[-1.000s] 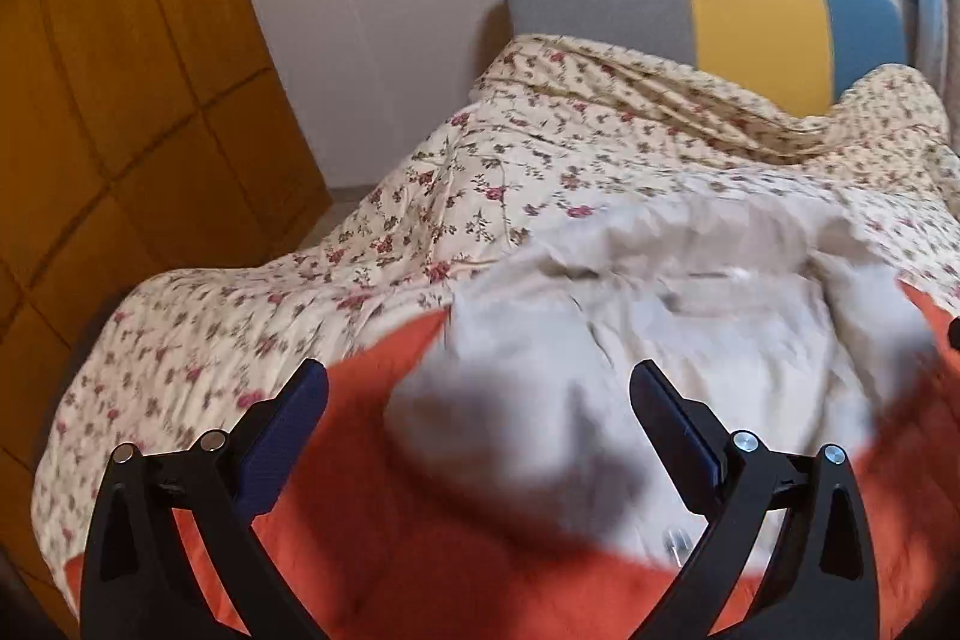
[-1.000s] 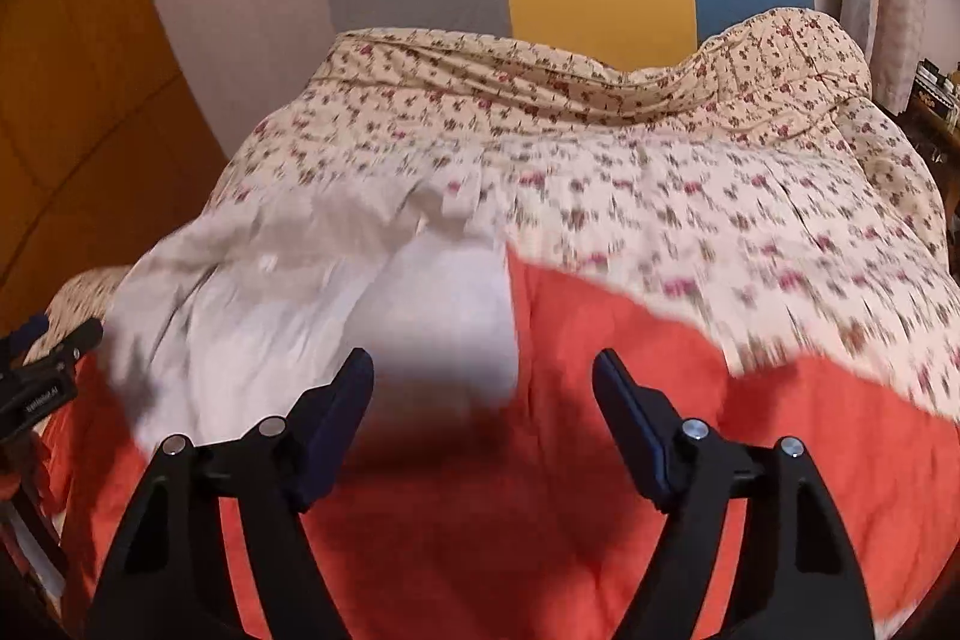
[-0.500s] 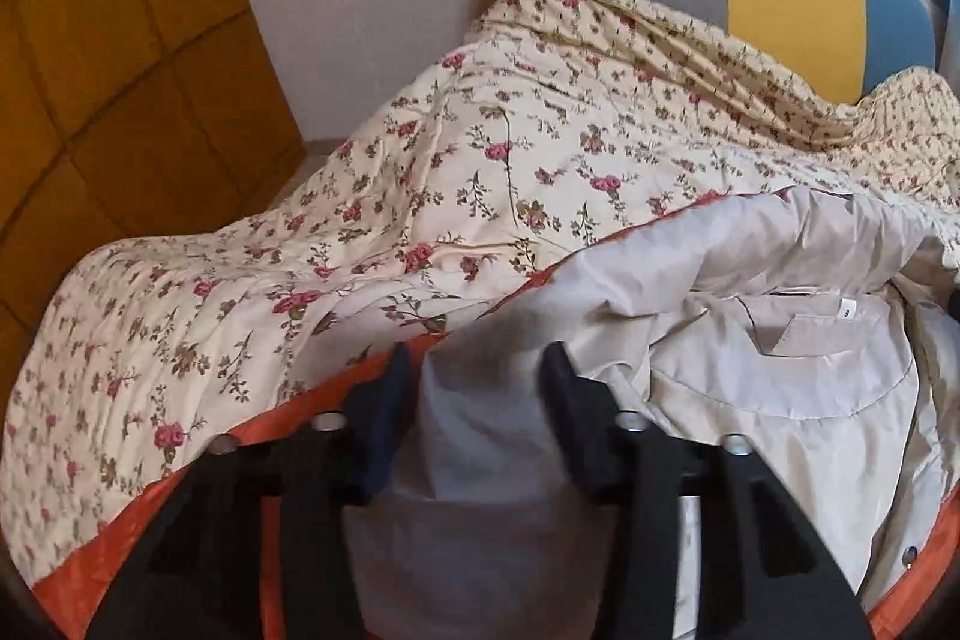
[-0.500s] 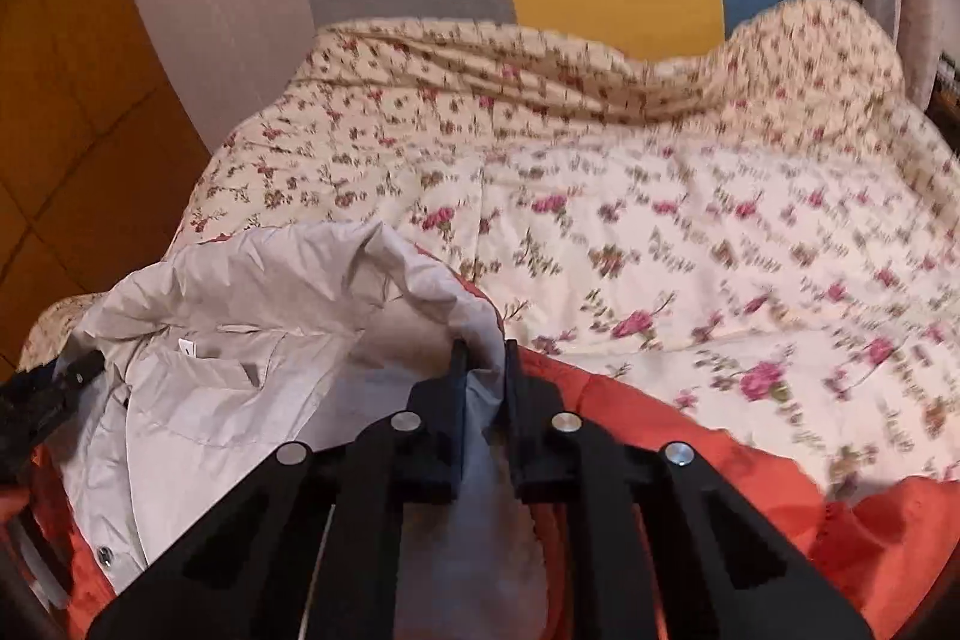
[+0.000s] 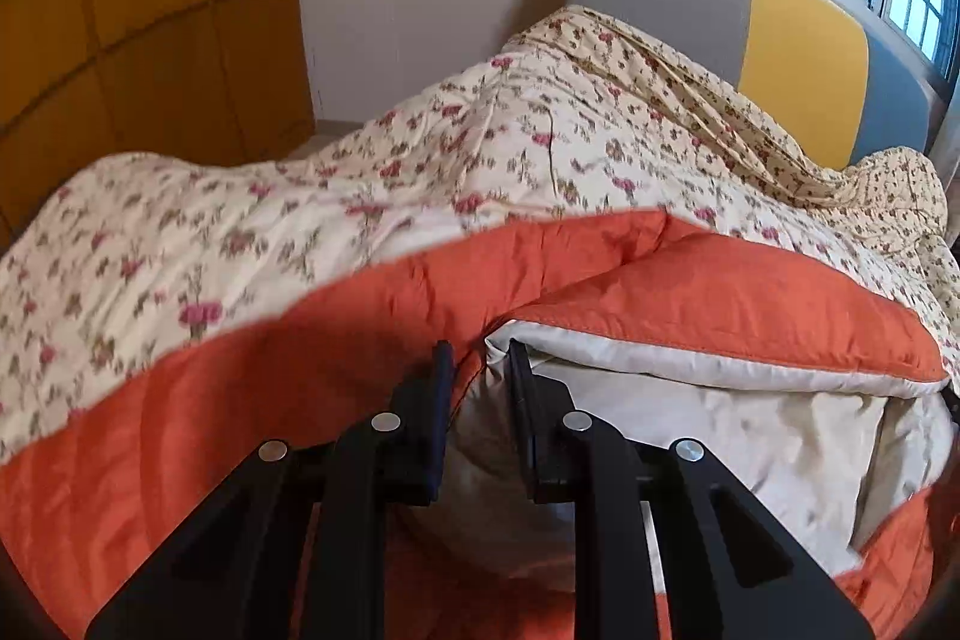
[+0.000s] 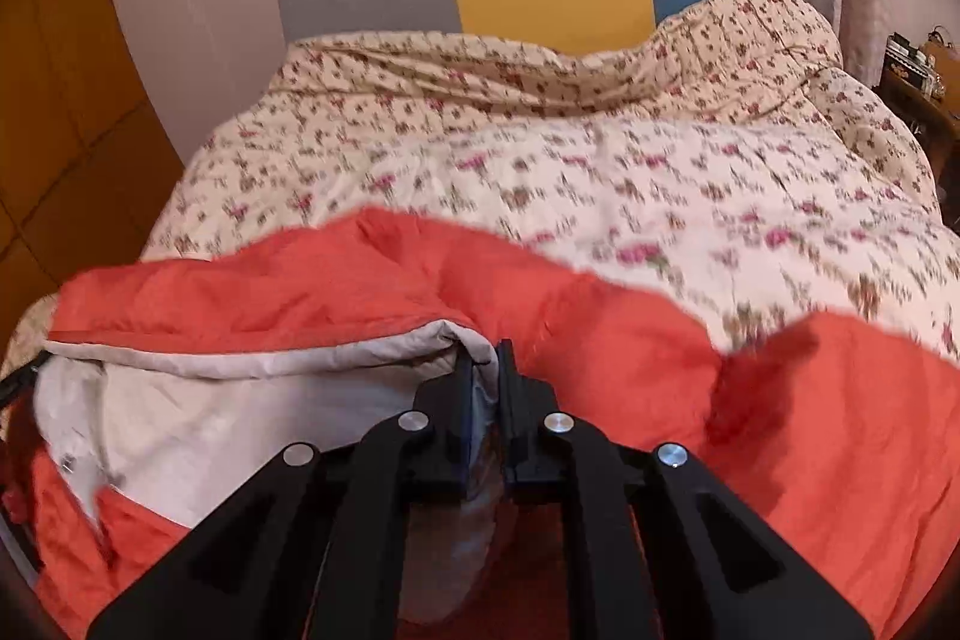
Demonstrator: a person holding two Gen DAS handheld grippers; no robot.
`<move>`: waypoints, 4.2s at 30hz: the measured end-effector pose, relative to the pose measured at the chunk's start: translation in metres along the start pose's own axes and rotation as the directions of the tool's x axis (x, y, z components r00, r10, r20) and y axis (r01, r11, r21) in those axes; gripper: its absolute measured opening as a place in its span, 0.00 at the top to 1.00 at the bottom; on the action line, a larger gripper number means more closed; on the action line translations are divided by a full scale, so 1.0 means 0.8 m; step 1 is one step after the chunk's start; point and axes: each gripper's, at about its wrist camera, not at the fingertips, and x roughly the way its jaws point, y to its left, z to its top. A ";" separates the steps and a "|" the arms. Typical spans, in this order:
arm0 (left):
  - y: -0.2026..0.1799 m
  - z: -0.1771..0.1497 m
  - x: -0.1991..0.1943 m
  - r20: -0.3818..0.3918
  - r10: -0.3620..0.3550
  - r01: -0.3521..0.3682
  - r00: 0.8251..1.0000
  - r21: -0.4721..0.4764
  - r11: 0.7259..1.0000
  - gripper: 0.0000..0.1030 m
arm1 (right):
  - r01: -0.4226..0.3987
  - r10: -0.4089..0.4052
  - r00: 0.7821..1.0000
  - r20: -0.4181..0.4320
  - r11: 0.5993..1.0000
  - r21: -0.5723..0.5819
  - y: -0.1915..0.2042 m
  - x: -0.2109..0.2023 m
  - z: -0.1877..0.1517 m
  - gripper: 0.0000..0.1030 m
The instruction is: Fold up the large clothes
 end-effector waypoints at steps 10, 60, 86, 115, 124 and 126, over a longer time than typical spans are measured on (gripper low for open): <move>-0.013 -0.020 -0.091 0.180 0.037 -0.026 0.983 -0.065 0.998 0.23 | -0.008 0.007 0.999 0.033 1.000 0.013 -0.005 0.000 -0.013 0.93; -0.138 -0.032 0.014 0.046 -0.167 0.167 0.985 0.001 0.986 0.45 | -0.147 0.147 0.989 -0.016 0.984 -0.100 0.096 0.039 0.004 0.90; -0.125 -0.041 -0.011 0.033 -0.249 0.250 0.968 -0.046 0.967 0.31 | -0.037 0.004 0.988 0.157 0.978 0.206 -0.017 -0.126 -0.056 0.50; -0.082 -0.095 -0.050 -0.015 -0.096 0.095 0.995 -0.062 0.994 0.04 | 0.016 -0.348 0.922 0.169 0.471 0.882 -0.403 -0.266 -0.156 0.89; -0.080 -0.096 -0.047 -0.019 -0.095 0.094 0.995 -0.063 0.994 0.03 | 0.011 -0.247 0.880 0.406 0.864 0.503 -0.190 -0.277 -0.042 0.91; -0.079 -0.096 -0.047 -0.017 -0.099 0.098 0.995 -0.068 0.993 0.03 | 0.004 -0.194 0.884 0.425 0.913 0.409 -0.140 -0.266 -0.030 0.91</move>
